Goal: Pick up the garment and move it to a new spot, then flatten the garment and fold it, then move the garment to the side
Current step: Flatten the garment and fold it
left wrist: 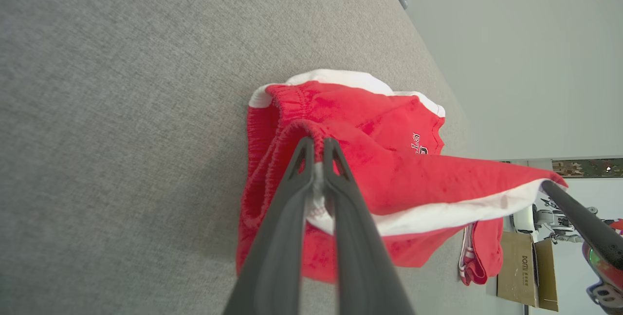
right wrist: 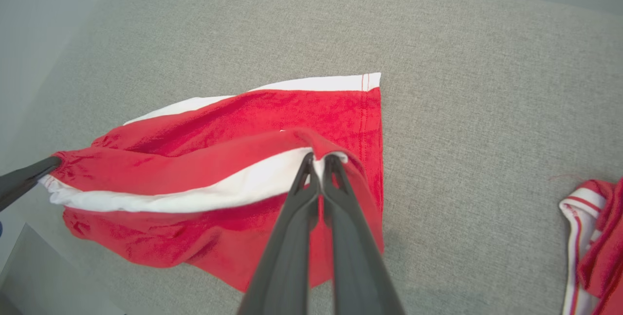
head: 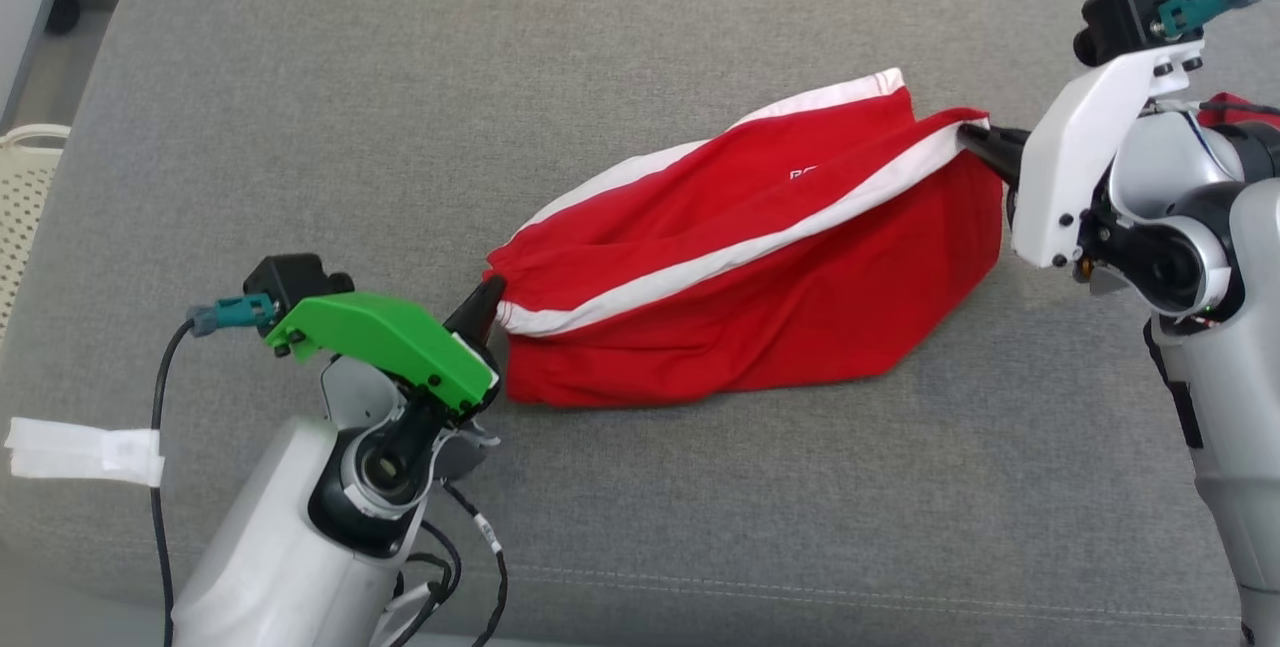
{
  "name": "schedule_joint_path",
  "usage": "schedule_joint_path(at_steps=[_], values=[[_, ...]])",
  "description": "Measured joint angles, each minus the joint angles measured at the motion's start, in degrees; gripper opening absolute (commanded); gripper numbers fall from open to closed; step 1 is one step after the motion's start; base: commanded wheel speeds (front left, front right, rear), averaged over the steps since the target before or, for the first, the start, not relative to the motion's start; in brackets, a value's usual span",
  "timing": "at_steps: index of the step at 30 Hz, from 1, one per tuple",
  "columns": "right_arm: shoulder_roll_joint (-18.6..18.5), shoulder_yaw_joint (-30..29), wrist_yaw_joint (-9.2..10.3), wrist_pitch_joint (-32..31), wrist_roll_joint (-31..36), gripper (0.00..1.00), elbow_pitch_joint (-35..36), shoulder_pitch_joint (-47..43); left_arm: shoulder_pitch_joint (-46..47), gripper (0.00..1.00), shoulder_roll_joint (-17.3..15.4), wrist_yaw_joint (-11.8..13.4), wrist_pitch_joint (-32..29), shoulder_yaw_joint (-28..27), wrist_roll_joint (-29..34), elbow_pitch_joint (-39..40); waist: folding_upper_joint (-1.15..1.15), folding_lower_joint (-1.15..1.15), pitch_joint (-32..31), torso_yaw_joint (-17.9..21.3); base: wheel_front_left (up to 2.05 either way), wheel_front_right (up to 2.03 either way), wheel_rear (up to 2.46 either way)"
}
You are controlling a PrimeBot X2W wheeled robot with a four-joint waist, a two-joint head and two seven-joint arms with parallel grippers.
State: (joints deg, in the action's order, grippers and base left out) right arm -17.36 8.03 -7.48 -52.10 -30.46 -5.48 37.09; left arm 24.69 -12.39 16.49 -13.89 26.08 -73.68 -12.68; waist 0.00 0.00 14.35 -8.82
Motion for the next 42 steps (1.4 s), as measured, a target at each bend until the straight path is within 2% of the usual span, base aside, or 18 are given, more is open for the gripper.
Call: schedule_joint_path(at_steps=[11,16,17,18,19,20,22,23,24,25,26,32,33,42], values=[[0.08,0.63,0.00,7.55,4.45,0.00,-10.95,8.00,8.73,0.00,4.57,-0.42,-0.66,0.49,-0.64,-7.24,0.00,0.00,4.25,-4.08,0.00,0.00,0.00],[1.40,0.30,0.00,9.82,6.14,0.00,-14.86,10.16,11.89,0.01,5.86,-0.66,-0.54,0.97,-0.27,-11.77,0.00,0.00,5.68,-4.96,0.00,0.00,0.00],[1.72,0.22,0.00,10.40,6.68,0.00,-15.57,10.46,12.43,0.08,6.09,-0.87,-0.26,0.99,-0.26,-12.56,0.00,0.00,5.93,-5.03,0.00,0.00,0.00],[2.00,0.20,0.00,10.74,7.04,0.00,-16.31,10.73,13.08,0.25,6.31,-0.93,-0.03,0.94,-0.21,-13.41,0.00,0.00,6.17,-5.07,0.00,0.00,0.00],[2.30,0.14,0.00,10.94,7.05,0.00,-16.96,10.90,13.68,0.53,6.50,-1.03,0.54,0.89,-0.18,-14.07,0.00,0.00,6.35,-5.10,0.00,0.00,0.00],[2.60,-0.13,0.00,11.52,7.17,0.00,-17.73,11.07,14.28,1.00,6.72,-1.16,0.94,0.85,0.03,-14.78,0.00,0.00,6.52,-5.13,0.00,0.00,0.00],[3.22,-0.44,0.00,12.35,7.57,0.00,-18.91,11.74,15.37,1.00,7.24,-1.42,1.59,0.64,0.16,-15.97,0.00,0.00,6.82,-5.16,0.00,0.00,0.00],[3.68,-0.70,0.00,13.04,7.57,0.08,-19.50,12.06,15.92,1.00,7.50,-1.59,1.86,0.65,0.16,-16.64,0.00,0.00,6.96,-5.16,0.00,0.00,0.00],[4.10,-0.90,0.00,13.94,7.57,0.56,-20.09,12.46,16.39,1.00,7.71,-1.83,2.24,0.57,0.16,-17.22,0.00,0.00,7.07,-5.15,0.00,0.00,0.00],[4.30,-0.80,0.00,14.48,7.60,0.81,-20.60,12.88,16.80,1.00,7.87,-1.97,2.53,0.48,0.15,-17.67,0.00,0.00,7.17,-5.14,0.00,0.00,0.00],[4.53,-0.86,-0.01,15.02,7.59,1.00,-21.23,13.29,17.23,1.00,7.98,-2.37,2.88,0.35,0.13,-18.14,0.00,0.00,7.24,-5.13,0.00,0.00,0.00],[5.08,-2.05,0.00,18.70,9.37,0.98,-26.27,15.51,19.24,1.00,8.51,-3.71,4.88,-0.07,-0.52,-20.96,0.00,0.00,7.34,-5.43,0.00,0.00,0.00],[5.05,-2.59,0.00,19.53,10.09,1.00,-27.19,15.88,19.49,1.00,8.58,-3.90,4.91,-0.02,-0.76,-21.35,0.00,0.00,7.32,-5.55,0.00,0.00,0.00],[5.44,-7.90,0.00,26.26,17.80,1.00,-33.99,18.95,21.13,1.00,9.13,-6.32,7.89,0.44,-0.79,-23.94,0.00,0.00,6.89,-6.14,0.00,0.00,0.00]])
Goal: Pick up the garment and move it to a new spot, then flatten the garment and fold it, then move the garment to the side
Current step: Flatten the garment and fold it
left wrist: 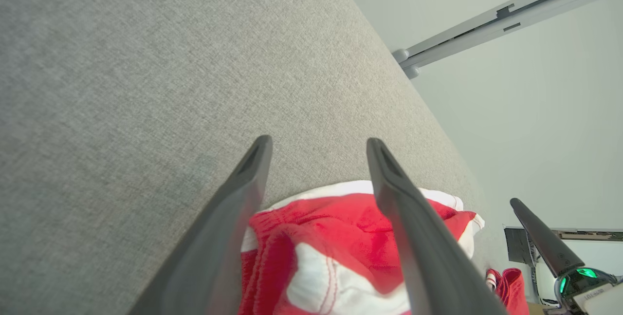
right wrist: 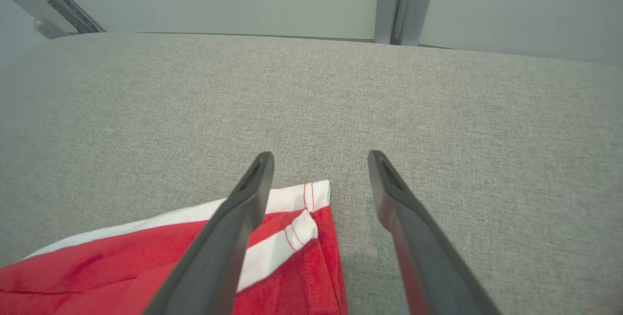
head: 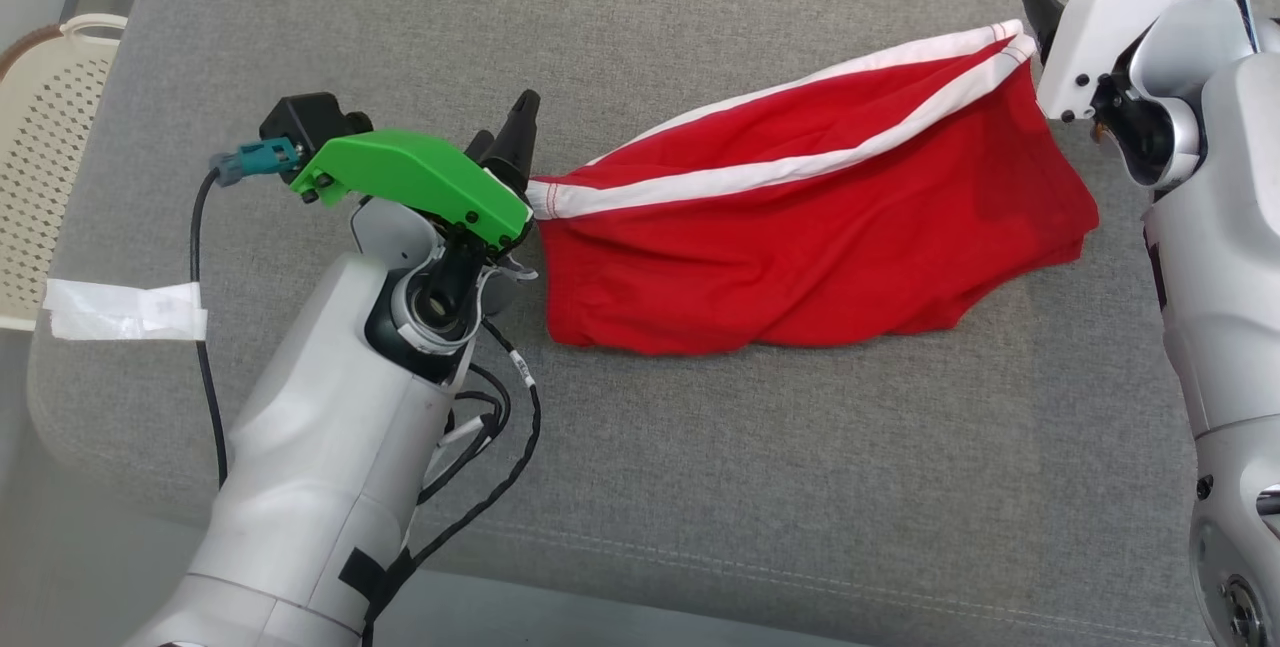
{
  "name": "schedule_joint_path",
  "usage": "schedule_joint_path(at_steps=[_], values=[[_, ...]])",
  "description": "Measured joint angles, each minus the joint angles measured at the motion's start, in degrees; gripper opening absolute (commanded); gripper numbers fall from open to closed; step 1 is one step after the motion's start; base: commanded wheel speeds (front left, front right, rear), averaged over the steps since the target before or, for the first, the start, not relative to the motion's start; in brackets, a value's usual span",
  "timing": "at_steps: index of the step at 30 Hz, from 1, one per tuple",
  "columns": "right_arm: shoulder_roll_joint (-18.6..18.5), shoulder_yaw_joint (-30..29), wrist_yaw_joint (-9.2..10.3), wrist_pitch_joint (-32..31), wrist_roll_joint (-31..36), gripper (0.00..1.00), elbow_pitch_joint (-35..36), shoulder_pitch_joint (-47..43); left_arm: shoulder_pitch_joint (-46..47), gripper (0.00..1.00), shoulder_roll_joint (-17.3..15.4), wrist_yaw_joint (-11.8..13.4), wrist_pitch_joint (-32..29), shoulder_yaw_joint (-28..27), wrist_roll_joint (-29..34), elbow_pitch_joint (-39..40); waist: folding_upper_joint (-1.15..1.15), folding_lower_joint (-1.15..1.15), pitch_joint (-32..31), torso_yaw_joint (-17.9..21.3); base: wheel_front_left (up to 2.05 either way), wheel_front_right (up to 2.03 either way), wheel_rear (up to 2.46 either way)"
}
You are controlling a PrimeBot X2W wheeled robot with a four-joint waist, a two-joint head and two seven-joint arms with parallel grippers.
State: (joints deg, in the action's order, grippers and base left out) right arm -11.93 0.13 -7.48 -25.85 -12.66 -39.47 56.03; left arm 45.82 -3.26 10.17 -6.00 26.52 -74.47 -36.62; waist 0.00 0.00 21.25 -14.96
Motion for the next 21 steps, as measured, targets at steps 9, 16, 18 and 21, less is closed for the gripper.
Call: schedule_joint_path(at_steps=[9,16,18,21], values=[[0.81,0.42,-0.01,6.75,0.46,1.00,-0.60,0.51,0.63,1.00,-3.58,-7.34,10.46,1.58,7.02,1.42,0.00,0.00,-2.32,0.75,0.00,0.00,0.00],[0.55,0.12,-0.01,11.77,-0.41,1.00,1.22,-5.45,-3.66,1.00,-6.97,-7.31,18.28,2.76,12.73,2.85,0.00,0.00,-6.76,1.52,0.00,0.00,0.00],[0.84,-0.65,-0.01,12.96,-0.37,1.00,1.77,-7.67,-5.41,1.00,-7.93,-6.97,19.31,3.47,14.80,3.59,0.00,0.00,-8.13,1.74,0.00,0.00,0.00],[1.66,-1.81,0.00,14.89,0.33,1.00,2.58,-11.04,-8.34,1.00,-9.18,-6.66,20.29,3.56,17.58,5.92,0.00,0.00,-10.32,2.08,0.00,0.00,0.00]])
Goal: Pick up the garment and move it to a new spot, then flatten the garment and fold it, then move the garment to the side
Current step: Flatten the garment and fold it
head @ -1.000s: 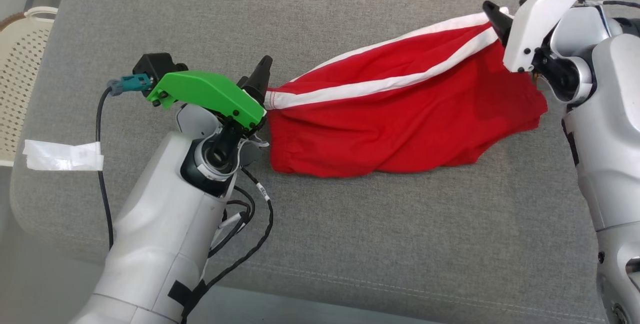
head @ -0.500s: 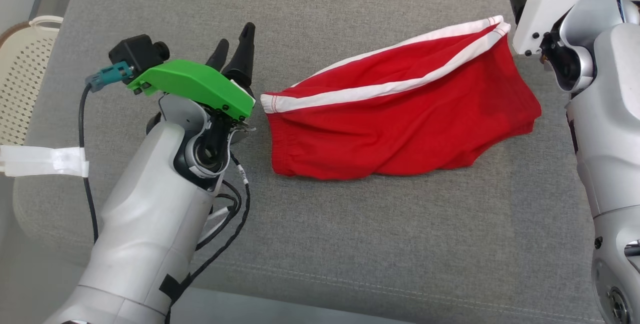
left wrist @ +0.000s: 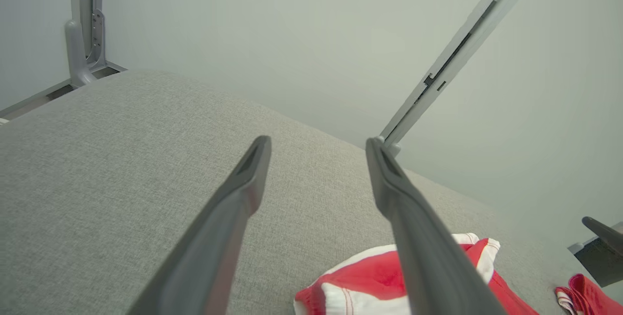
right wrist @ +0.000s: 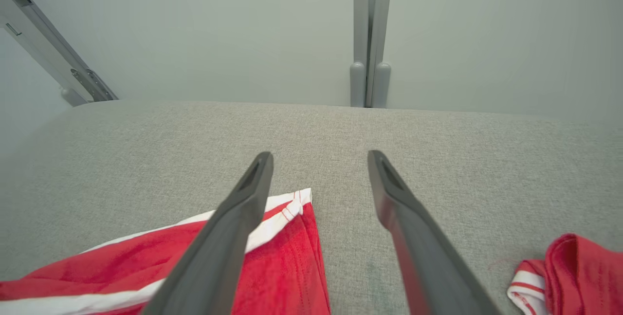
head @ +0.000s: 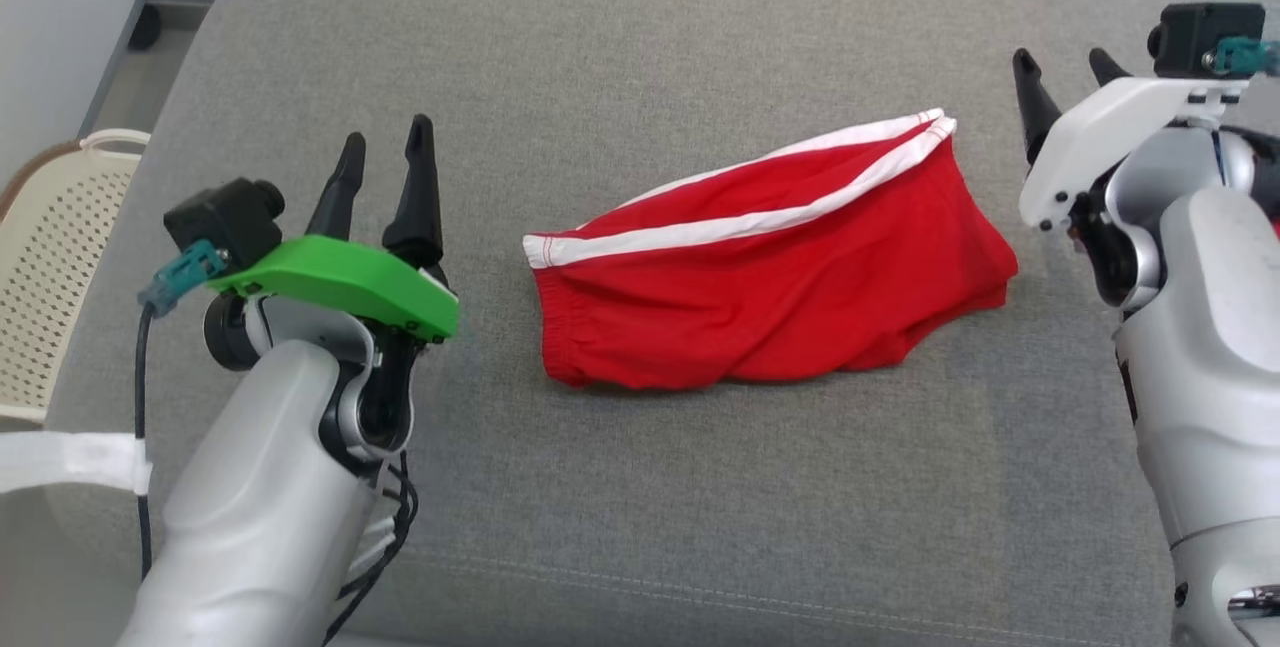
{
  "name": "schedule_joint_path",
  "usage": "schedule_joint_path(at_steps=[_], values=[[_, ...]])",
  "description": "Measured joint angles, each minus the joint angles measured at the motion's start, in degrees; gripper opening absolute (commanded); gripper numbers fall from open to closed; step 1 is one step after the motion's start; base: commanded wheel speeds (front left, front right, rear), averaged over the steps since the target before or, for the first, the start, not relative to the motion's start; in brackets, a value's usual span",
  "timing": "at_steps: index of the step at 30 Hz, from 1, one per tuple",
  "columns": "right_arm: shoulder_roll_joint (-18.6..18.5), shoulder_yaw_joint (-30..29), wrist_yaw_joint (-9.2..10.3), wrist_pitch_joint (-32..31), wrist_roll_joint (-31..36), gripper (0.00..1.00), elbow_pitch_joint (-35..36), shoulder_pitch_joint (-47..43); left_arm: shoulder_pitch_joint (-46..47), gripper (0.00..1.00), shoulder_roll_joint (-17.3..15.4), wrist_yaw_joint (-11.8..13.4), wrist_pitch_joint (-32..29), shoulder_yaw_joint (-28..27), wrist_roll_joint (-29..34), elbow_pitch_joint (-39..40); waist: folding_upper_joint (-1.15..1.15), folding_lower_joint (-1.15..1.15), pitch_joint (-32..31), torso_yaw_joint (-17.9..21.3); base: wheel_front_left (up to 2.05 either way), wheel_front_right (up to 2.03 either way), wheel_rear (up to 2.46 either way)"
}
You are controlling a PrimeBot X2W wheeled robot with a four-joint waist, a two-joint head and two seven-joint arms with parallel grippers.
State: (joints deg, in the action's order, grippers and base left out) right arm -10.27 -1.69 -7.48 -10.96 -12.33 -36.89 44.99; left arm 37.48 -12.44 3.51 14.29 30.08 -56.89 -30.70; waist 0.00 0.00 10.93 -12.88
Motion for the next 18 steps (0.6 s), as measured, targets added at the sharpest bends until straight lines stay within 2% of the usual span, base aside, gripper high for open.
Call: schedule_joint_path(at_steps=[7,13,18], values=[[2.87,-2.02,0.00,1.47,0.51,1.00,0.70,-6.22,-7.87,1.00,-1.90,1.32,0.68,0.11,5.70,6.89,0.00,0.00,-4.60,0.73,0.00,0.00,0.00],[4.44,-5.73,0.00,0.63,1.65,1.00,-1.57,-9.74,-15.06,1.00,-3.59,2.40,0.74,4.39,10.33,13.62,0.00,0.00,-8.12,1.25,0.00,0.00,0.00],[4.74,-9.78,-0.01,0.73,3.94,1.00,-4.85,-10.46,-19.19,1.00,-4.22,3.94,-0.42,6.04,10.51,18.11,0.00,0.00,-8.76,0.30,0.00,0.00,0.00]])
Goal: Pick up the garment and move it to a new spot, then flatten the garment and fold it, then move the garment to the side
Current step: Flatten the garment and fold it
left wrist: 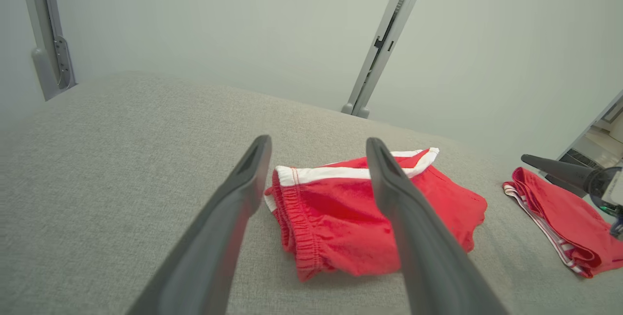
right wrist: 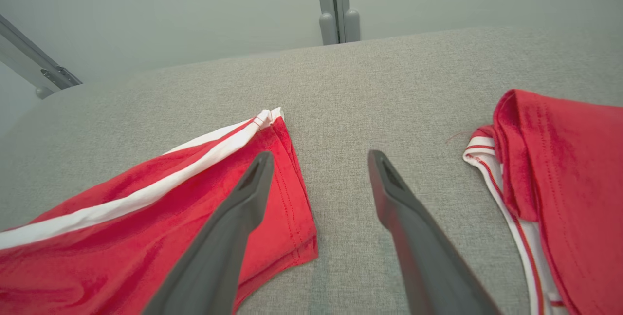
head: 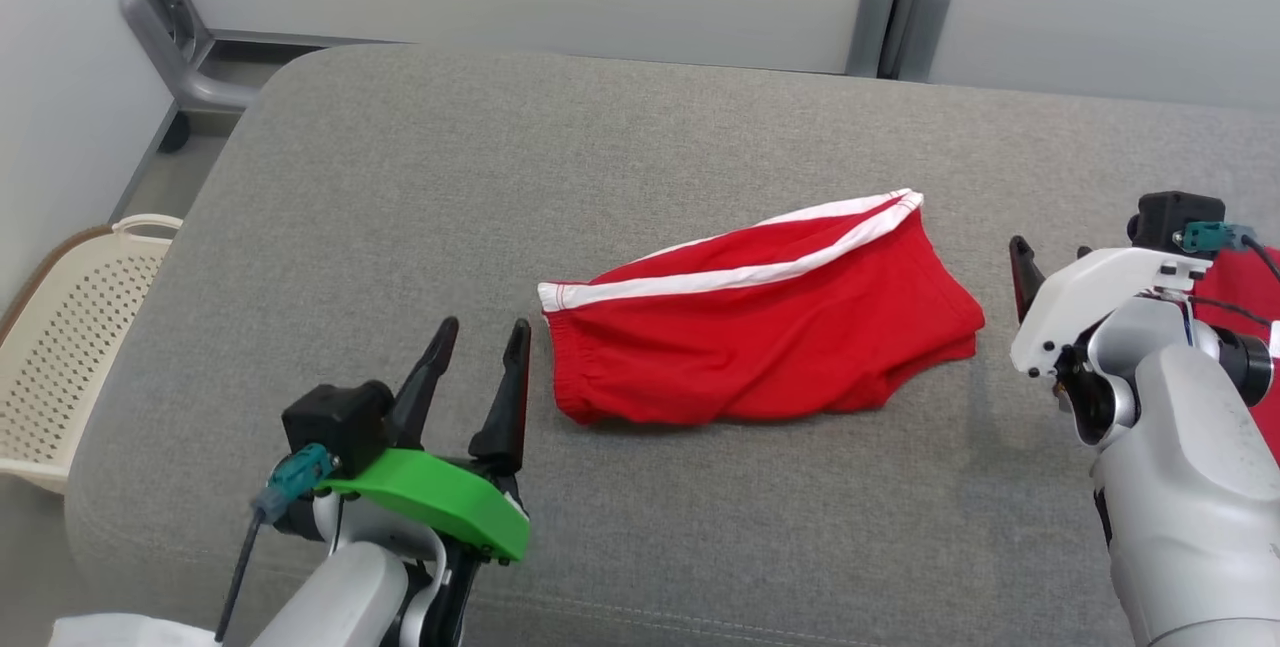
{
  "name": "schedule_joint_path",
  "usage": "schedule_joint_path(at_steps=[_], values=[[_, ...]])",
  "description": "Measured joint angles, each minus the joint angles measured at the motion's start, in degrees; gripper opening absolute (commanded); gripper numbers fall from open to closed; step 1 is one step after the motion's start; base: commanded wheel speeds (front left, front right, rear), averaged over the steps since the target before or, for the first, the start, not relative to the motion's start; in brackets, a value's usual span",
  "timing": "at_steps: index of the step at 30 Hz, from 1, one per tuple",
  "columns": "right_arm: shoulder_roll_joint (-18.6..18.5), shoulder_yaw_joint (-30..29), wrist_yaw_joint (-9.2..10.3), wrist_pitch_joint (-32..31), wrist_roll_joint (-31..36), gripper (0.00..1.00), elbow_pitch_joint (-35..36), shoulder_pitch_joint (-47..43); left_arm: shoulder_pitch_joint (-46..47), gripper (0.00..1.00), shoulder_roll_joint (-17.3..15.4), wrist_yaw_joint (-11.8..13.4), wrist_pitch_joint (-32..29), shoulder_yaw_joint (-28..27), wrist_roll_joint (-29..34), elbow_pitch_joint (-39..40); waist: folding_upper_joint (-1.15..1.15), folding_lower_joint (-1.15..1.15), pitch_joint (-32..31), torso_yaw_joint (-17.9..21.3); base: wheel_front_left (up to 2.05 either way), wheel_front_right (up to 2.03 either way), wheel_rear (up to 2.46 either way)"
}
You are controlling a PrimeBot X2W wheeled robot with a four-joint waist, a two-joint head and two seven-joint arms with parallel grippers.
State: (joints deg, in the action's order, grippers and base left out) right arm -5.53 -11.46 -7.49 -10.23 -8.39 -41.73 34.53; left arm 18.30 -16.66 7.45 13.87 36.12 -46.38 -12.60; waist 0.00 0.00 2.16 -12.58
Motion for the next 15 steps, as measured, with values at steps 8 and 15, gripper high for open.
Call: schedule_joint_path(at_steps=[8,15], values=[[0.97,-7.12,0.01,1.25,2.79,1.00,-6.58,0.53,-2.57,1.00,-0.55,2.20,-1.53,3.23,2.46,5.23,0.00,0.00,1.94,-2.02,0.00,0.00,0.00],[1.34,-10.65,0.01,2.48,4.90,1.00,-11.25,2.11,-2.68,1.00,-0.69,3.14,-1.80,3.75,3.11,7.15,0.00,0.00,4.14,-3.63,0.00,0.00,0.00]])
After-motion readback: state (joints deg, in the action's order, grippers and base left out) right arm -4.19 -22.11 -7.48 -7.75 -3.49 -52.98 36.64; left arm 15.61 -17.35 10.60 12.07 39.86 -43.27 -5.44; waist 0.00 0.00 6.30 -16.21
